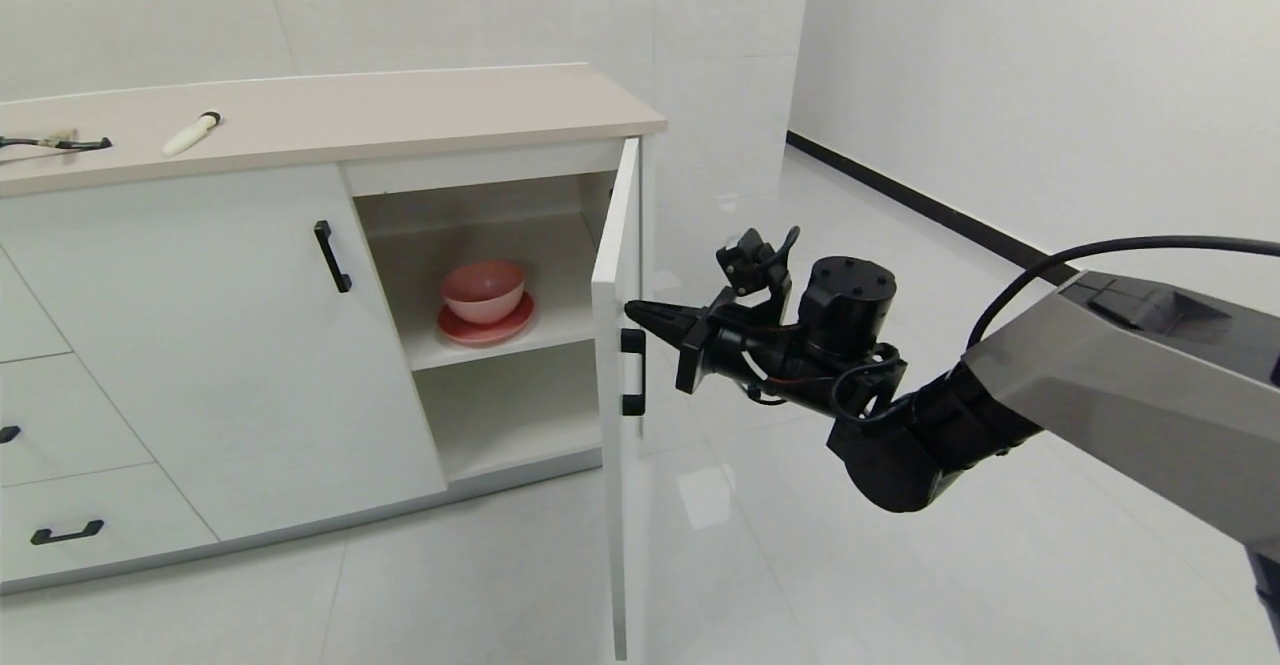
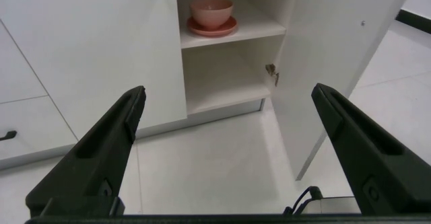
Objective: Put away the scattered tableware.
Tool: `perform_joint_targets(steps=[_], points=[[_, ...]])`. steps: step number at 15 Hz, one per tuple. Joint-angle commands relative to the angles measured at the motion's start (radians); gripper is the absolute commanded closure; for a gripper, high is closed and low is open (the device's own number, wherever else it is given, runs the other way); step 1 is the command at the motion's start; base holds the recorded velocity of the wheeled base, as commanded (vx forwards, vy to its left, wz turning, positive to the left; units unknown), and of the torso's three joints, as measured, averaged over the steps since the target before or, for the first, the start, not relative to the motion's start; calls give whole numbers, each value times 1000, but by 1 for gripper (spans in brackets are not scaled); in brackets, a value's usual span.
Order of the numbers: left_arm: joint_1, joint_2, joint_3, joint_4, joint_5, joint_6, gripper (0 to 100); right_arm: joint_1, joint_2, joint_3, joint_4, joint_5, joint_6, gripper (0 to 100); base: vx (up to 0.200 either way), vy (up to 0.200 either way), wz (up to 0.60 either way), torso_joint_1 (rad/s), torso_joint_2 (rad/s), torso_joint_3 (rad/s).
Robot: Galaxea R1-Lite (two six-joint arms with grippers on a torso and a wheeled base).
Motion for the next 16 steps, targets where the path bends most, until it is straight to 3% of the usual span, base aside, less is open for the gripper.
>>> perform_joint_targets(steps=[1, 4, 11, 13, 16], points=[[0, 0, -1, 1, 0, 0, 0, 7, 19, -25, -2, -2, -1, 100, 0, 200, 0, 2, 2, -2], [0, 0, 1, -1, 0, 0, 0, 4, 27, -33, -2, -5, -1, 100, 0, 200, 0, 4, 7, -4], [0, 0, 1, -1, 0, -2, 0, -1, 65, -94, -8, -11, -2, 100, 0, 0, 0, 0, 0, 0], [0, 0, 1, -1, 2, -3, 0, 2, 56, -58, -25, -11, -2, 100, 0, 0, 0, 0, 0, 0], [0, 0, -1, -1, 0, -3, 0, 11, -35, 105, -60, -11, -7, 100, 0, 0, 0, 0, 0, 0]])
